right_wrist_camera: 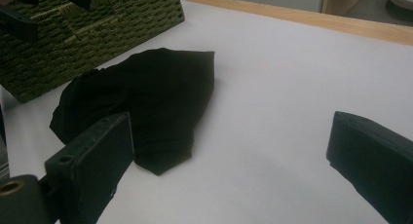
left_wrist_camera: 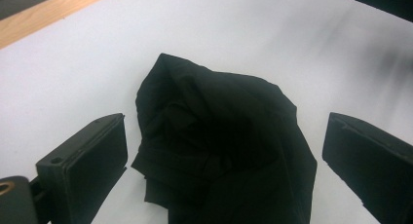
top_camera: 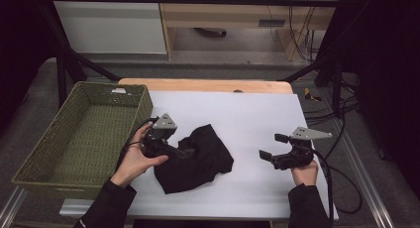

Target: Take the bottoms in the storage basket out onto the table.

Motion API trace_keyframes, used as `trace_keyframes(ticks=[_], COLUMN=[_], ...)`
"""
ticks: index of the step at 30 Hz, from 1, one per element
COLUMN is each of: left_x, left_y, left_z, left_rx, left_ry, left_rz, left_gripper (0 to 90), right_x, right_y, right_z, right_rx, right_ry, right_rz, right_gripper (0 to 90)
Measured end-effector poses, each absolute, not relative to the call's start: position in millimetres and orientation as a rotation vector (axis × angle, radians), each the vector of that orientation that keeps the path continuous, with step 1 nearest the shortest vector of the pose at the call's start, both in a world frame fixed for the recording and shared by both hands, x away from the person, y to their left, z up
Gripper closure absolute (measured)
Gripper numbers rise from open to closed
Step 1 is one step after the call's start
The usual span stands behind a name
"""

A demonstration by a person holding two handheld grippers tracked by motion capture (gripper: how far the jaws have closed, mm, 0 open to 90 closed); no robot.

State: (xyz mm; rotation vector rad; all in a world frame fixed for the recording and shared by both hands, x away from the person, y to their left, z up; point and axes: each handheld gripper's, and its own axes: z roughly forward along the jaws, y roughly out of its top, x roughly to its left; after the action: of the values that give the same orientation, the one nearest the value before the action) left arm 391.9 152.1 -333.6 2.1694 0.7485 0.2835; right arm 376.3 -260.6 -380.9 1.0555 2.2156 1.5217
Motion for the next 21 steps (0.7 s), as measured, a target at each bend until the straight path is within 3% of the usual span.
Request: trace_keyframes(ticks=[21], left_x=[378.0], left_y=[181.8], left_z=[-316.6], left_rx=[2.103], left_ry=[0.762], left_rz=[0.310], left_gripper=[2.6], right_x=[376.1], right_y=[-260.3], right_z=[-380.9], right_rx=[1.057], right_ry=[2.215], right_rz=[1.523], right_gripper=[3.9])
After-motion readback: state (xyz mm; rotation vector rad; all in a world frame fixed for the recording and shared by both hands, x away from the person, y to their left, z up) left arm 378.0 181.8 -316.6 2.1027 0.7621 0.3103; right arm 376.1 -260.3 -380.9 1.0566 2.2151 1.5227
